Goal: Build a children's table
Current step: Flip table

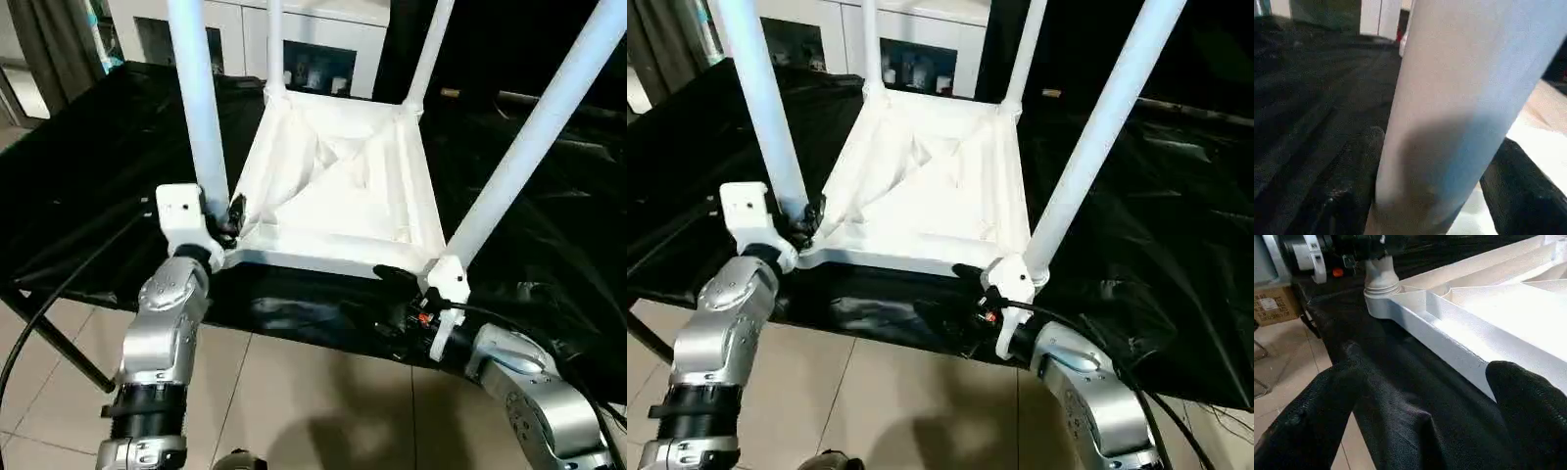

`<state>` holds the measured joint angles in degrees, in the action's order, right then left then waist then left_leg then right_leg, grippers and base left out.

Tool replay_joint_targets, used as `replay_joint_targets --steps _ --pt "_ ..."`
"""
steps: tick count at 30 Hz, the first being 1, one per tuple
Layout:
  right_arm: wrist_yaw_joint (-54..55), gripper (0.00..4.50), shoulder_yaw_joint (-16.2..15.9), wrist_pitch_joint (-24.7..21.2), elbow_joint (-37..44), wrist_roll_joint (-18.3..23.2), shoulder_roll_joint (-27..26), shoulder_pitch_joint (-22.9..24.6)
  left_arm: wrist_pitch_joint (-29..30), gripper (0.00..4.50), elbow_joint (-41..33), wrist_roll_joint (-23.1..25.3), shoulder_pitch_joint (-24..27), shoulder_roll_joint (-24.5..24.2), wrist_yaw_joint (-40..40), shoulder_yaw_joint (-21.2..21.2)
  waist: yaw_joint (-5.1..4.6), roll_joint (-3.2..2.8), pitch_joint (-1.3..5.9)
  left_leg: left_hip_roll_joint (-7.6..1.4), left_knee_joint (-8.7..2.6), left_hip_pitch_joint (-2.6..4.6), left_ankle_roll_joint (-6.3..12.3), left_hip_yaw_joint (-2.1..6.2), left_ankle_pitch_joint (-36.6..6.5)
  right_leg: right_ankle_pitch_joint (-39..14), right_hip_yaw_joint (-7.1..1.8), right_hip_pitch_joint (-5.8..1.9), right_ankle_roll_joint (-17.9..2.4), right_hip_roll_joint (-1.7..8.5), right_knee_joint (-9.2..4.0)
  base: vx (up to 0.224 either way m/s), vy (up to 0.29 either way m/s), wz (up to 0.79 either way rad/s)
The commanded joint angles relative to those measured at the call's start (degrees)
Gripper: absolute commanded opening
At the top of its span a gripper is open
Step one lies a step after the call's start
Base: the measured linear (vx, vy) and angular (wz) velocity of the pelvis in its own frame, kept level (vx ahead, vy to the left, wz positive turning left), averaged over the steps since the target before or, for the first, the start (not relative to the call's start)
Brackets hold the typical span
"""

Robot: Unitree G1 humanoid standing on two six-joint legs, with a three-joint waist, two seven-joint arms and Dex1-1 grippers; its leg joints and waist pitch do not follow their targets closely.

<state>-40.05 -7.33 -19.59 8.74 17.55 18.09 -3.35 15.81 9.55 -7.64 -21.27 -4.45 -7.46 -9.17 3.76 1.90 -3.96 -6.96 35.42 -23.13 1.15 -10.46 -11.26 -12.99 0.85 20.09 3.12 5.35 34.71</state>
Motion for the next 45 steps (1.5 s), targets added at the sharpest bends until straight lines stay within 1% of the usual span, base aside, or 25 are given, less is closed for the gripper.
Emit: replay_joint_targets --steps 1,5,10,13,15,16,17,19,21,22,23,25,26,27,28,29,30,31,34,36,38,40,41,44,45 --pt "-0.43 4.50 -0.14 -0.03 0.26 0.06 0.71 -0.73 -0.08 2.81 1.58 -0.39 -1.06 -0.10 -0.96 0.54 0.14 -0.19 3.00 -6.18 -6.30 2.10 -1.02 3.29 -14.83 -3.26 -1.66 -0.07 -13.59 4.07 -3.67 0.000 0.000 0.00" --pt "-0.45 4.50 -0.42 0.13 0.03 -0.03 0.72 -1.06 -0.02 2.42 2.56 -0.64 -1.29 -0.13 -0.80 0.42 0.11 -0.35 2.87 -6.25 -6.55 2.20 -2.16 3.37 -16.92 -5.27 -1.70 0.16 -13.20 4.01 -3.83 0.000 0.000 0.00" --pt "-0.34 4.50 -0.42 0.38 -0.13 -0.24 0.44 -1.17 -0.05 2.27 3.44 -1.68 -1.76 0.36 -0.88 -0.15 0.20 -0.43 2.81 -6.28 -6.71 2.18 -3.20 3.45 -18.49 -6.68 -1.78 0.30 -12.60 4.08 -3.98 0.000 0.000 0.00" --pt "-0.09 4.50 -0.55 0.31 -0.11 -0.22 0.10 -1.10 0.75 2.26 3.71 -3.92 -2.39 1.61 -0.83 -1.31 0.29 -0.27 2.73 -6.28 -6.77 2.17 -3.51 3.43 -19.06 -7.44 -1.83 0.40 -12.41 4.13 -4.09 0.000 0.000 0.00" --pt "0.11 4.50 -0.72 0.27 -0.23 -0.10 -0.23 -0.81 2.86 2.26 2.91 -8.47 -3.16 4.38 -0.01 -3.99 0.48 -0.35 2.68 -6.28 -6.79 2.24 -3.75 3.44 -19.40 -8.11 -1.84 0.49 -12.39 4.18 -4.15 0.000 0.000 0.00" --pt "0.12 4.50 -0.73 0.27 -0.23 -0.09 -0.24 -0.80 2.94 2.26 2.87 -8.69 -3.19 4.52 0.03 -4.11 0.47 -0.28 2.64 -6.28 -6.78 2.19 -3.81 3.40 -19.60 -8.46 -1.89 0.49 -12.44 4.22 -4.13 0.000 0.000 0.00" --pt "0.33 4.50 -0.84 0.25 -0.30 -0.02 -0.50 -0.50 4.20 2.26 2.08 -12.83 -3.74 7.10 0.54 -6.18 0.61 -0.20 2.60 -6.29 -6.74 2.08 -3.38 3.33 -19.06 -8.97 -1.96 0.39 -12.49 4.35 -4.24 0.000 0.000 0.00" --pt "0.78 4.50 -0.87 0.00 -0.27 0.02 -0.76 -0.23 5.30 2.26 1.08 -16.34 -4.00 9.40 0.77 -7.44 0.94 -0.19 2.66 -6.27 -6.50 1.95 -2.35 3.19 -16.91 -8.14 -2.03 0.27 -12.92 4.57 -4.15 0.000 0.000 0.00" --pt "1.49 4.50 -0.79 -0.43 -0.12 0.03 -1.10 0.03 6.19 2.26 -0.06 -18.65 -3.89 11.18 0.73 -7.68 1.22 -0.13 2.85 -6.18 -6.19 1.83 -0.82 2.89 -14.05 -5.90 -2.03 0.21 -13.89 4.59 -4.03 0.000 0.000 0.00" --pt "1.74 4.50 -0.74 -0.48 -0.13 -0.04 -1.20 0.06 6.31 2.26 -0.26 -18.83 -3.84 11.42 0.70 -7.57 1.40 -0.19 3.12 -6.17 -5.91 1.61 0.42 2.79 -10.85 -2.53 -2.00 0.03 -14.56 4.58 -3.64 0.000 0.000 0.00" --pt "4.62 4.50 0.08 -0.90 -1.13 -1.03 -2.22 -0.19 6.68 2.26 -1.06 -18.94 -3.60 12.14 0.24 -6.61 1.52 -0.07 3.33 -6.13 -5.58 1.50 1.87 2.67 -7.30 1.77 -1.89 0.06 -15.07 4.37 -3.22 0.000 0.000 0.00" --pt "8.68 4.50 1.65 -1.10 -3.06 -2.05 -3.95 -0.93 7.16 2.26 -1.75 -18.92 -3.51 12.91 -0.09 -6.10 1.52 -0.04 3.73 -6.01 -5.07 1.38 4.09 2.46 -3.39 7.26 -1.62 0.22 -16.14 4.05 -2.62 0.000 0.000 0.00" --pt "12.08 4.50 3.57 -1.07 -4.82 -1.91 -6.03 -1.92 7.81 2.25 -2.35 -18.80 -3.52 13.38 -0.40 -5.91 1.39 0.05 3.68 -5.94 -4.97 1.15 4.95 2.38 -2.47 8.59 -1.51 0.23 -16.55 3.96 -2.43 0.000 0.000 0.00" --pt "14.73 4.50 5.51 -0.74 -6.24 -0.90 -8.27 -3.03 8.23 2.25 -2.75 -18.55 -3.51 13.55 -0.69 -5.66 1.18 0.09 3.59 -5.97 -5.06 1.09 5.42 2.29 -2.91 8.08 -1.49 0.33 -16.92 3.91 -2.47 0.000 0.000 0.00" --pt "14.73 4.50 5.51 -0.74 -6.24 -0.90 -8.27 -3.03 8.23 2.21 -2.75 -18.55 -3.51 13.55 -0.69 -5.66 1.10 0.14 3.60 -6.01 -5.17 1.09 5.34 2.28 -3.48 7.41 -1.47 0.27 -17.16 3.97 -2.44 0.000 0.000 0.00" --pt "16.28 4.50 6.74 -0.57 -7.07 0.14 -9.78 -3.87 8.68 2.21 -3.04 -18.42 -3.55 13.71 -0.68 -5.76 1.08 0.17 3.68 -6.04 -5.05 1.04 5.49 2.24 -3.44 7.25 -1.43 0.14 -16.95 4.00 -2.42 0.000 0.000 0.00" --pt "17.15 4.50 7.48 -0.44 -7.54 0.84 -10.68 -4.37 8.97 2.20 -3.22 -18.39 -3.57 13.86 -0.59 -5.88 0.99 0.04 3.49 -6.14 -5.14 1.19 5.55 2.14 -4.24 6.39 -1.48 0.40 -16.73 3.90 -2.59 0.000 0.000 0.00" --pt "18.74 4.50 9.23 0.07 -9.04 2.99 -12.90 -6.05 9.57 2.20 -3.68 -18.96 -3.68 14.23 -0.07 -6.12 1.03 0.01 3.53 -6.22 -5.13 1.33 5.46 2.08 -4.49 6.13 -1.51 0.43 -16.60 3.88 -2.58 0.000 0.000 0.00" --pt "20.03 4.50 11.59 0.73 -11.18 6.91 -16.02 -8.86 10.01 2.20 -4.26 -20.37 -3.66 14.40 0.75 -5.78 1.03 -0.18 3.48 -6.27 -5.30 1.46 4.34 1.97 -6.20 3.93 -1.52 0.53 -16.11 3.82 -2.70 0.000 0.000 0.00" --pt "20.32 4.50 11.91 0.75 -11.50 7.39 -16.43 -9.29 10.04 2.20 -4.28 -20.63 -3.65 14.39 0.82 -5.73 1.10 -0.29 3.61 -6.31 -5.21 1.62 3.92 1.89 -5.01 5.50 -1.48 0.59 -15.65 3.67 -2.46 0.000 0.000 0.00" --pt "21.56 4.50 14.08 0.99 -14.11 9.26 -18.28 -11.82 10.07 2.20 -4.19 -21.02 -3.64 14.28 0.95 -5.32 1.13 -0.35 3.85 -6.17 -5.08 1.59 3.76 1.76 -3.12 8.17 -1.37 0.56 -15.57 3.53 -2.12 0.000 0.000 0.00" --pt "21.89 4.50 15.19 1.01 -15.44 9.63 -19.09 -13.02 10.24 2.20 -4.29 -20.92 -3.63 14.39 0.85 -5.27 1.20 -0.29 3.90 -6.11 -5.04 1.55 3.69 1.67 -2.39 8.82 -1.32 0.45 -15.48 3.52 -2.07 0.000 0.000 0.00" --pt "22.09 4.50 16.69 0.97 -17.66 10.65 -20.04 -15.02 10.57 2.20 -4.55 -20.67 -3.65 14.57 0.60 -5.29 1.24 -0.07 4.06 -6.12 -4.96 1.54 3.72 1.62 -2.16 9.19 -1.33 0.33 -15.44 3.60 -1.98 0.000 0.000 0.00" --pt "22.38 4.50 17.91 1.48 -21.05 11.65 -20.48 -17.63 11.00 2.20 -5.01 -20.50 -3.60 14.77 0.39 -5.25 1.25 -0.15 4.16 -6.01 -4.86 1.56 3.69 1.49 -1.86 8.83 -1.27 0.32 -15.80 3.68 -1.94 0.000 0.000 0.00" --pt "22.93 4.50 18.34 2.15 -23.37 11.81 -20.44 -19.18 11.17 2.20 -5.27 -20.65 -3.52 14.81 0.37 -5.11 1.31 -0.04 4.24 -6.00 -4.78 1.57 3.53 1.40 -1.66 8.73 -1.27 0.29 -15.74 3.72 -1.93 0.000 0.000 0.00"
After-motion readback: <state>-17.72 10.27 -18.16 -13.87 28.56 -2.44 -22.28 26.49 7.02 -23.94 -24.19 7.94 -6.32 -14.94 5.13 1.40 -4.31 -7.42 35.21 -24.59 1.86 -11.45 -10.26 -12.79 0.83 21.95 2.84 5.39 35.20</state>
